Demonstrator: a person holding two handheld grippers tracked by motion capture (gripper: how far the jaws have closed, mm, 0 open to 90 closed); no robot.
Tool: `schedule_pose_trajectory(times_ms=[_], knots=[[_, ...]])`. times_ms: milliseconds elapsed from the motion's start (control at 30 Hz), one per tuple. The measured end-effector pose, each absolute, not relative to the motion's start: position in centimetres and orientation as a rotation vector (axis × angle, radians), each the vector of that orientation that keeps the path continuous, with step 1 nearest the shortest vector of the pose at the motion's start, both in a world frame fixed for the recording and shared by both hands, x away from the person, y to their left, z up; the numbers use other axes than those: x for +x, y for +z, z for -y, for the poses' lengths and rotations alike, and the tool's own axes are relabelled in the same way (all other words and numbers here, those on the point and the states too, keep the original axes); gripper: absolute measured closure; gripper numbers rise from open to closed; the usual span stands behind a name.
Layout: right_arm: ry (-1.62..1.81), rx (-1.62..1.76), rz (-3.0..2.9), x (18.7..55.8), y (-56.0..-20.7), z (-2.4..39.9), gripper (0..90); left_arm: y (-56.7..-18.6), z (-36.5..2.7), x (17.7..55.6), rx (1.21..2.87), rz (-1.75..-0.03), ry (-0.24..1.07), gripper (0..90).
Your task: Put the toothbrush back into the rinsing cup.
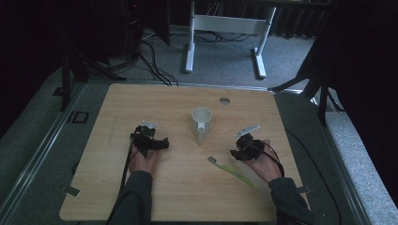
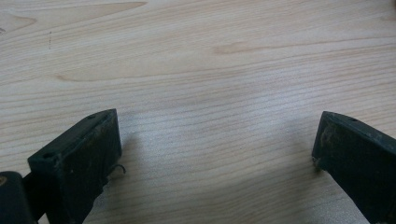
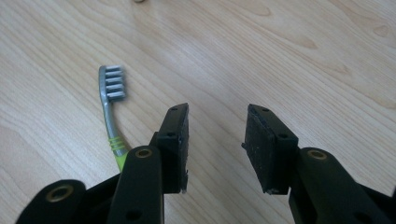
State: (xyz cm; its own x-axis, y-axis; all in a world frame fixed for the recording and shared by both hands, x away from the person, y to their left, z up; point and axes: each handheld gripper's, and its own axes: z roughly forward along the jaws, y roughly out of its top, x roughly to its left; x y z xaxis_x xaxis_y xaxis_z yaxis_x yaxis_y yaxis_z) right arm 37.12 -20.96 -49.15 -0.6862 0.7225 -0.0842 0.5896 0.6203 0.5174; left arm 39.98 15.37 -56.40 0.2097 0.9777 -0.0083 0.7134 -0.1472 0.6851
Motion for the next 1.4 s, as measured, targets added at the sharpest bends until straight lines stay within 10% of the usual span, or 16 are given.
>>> schedule_pose_trajectory(times_ms=[1400], knots=[[0.328, 0.835, -2.878, 37.2, -49.1, 17.4, 63.8, -56.4, -15.4, 40.0, 1.927, -1.564, 0.61, 1.6]])
